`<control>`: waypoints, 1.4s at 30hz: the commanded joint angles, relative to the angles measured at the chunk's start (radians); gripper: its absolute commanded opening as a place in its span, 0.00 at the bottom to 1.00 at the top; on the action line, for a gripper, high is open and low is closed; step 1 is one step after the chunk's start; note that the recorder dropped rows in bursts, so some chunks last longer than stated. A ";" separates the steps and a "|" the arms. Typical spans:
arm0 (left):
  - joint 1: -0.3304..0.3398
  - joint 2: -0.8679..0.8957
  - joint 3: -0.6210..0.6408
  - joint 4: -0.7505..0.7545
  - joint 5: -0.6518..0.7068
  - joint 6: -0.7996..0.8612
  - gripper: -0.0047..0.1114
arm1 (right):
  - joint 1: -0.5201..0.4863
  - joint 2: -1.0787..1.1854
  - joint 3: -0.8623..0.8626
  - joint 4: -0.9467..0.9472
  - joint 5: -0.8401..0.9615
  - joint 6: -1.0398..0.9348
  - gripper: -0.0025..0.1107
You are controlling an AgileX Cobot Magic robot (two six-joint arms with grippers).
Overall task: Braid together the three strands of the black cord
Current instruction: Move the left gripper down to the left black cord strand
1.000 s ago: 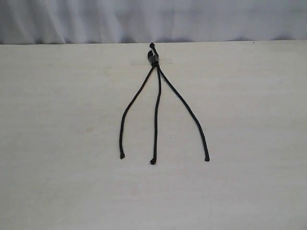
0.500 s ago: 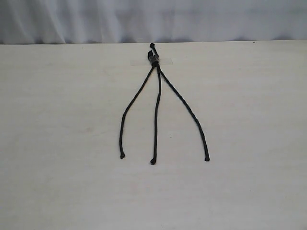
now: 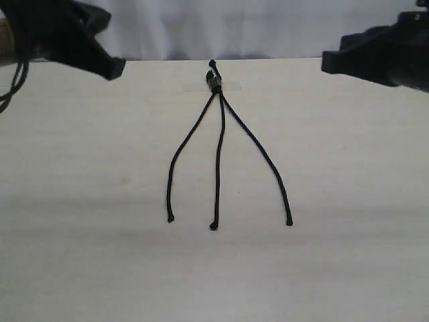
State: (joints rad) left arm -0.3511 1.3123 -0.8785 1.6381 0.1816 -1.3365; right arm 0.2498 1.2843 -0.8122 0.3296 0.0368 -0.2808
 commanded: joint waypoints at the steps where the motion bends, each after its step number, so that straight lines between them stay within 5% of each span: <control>1: -0.061 0.070 -0.128 -0.575 0.406 0.451 0.04 | -0.065 0.224 -0.229 -0.022 0.286 -0.066 0.06; 4: -0.032 0.177 -0.200 -1.330 0.307 1.157 0.04 | -0.113 0.369 -0.321 -0.035 0.389 -0.066 0.06; 6: -0.038 0.244 -0.212 -1.538 0.281 1.270 0.04 | -0.121 0.419 -0.355 -0.036 0.409 -0.064 0.06; 10: -0.073 0.354 -0.212 -1.576 0.233 1.295 0.05 | -0.121 0.434 -0.380 -0.085 0.457 -0.079 0.06; 22: -0.219 0.677 -0.363 -1.638 0.203 1.295 0.32 | -0.155 0.434 -0.380 -0.094 0.462 -0.063 0.06; 30: -0.225 0.799 -0.483 -1.638 0.303 1.280 0.50 | -0.155 0.434 -0.380 -0.081 0.443 -0.063 0.06; 42: -0.234 0.859 -0.497 -1.691 0.291 1.280 0.49 | -0.155 0.434 -0.380 -0.081 0.437 -0.063 0.06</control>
State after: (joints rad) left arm -0.5800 2.1582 -1.3679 -0.0219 0.4812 -0.0496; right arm 0.1013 1.7202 -1.1870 0.2487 0.4869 -0.3454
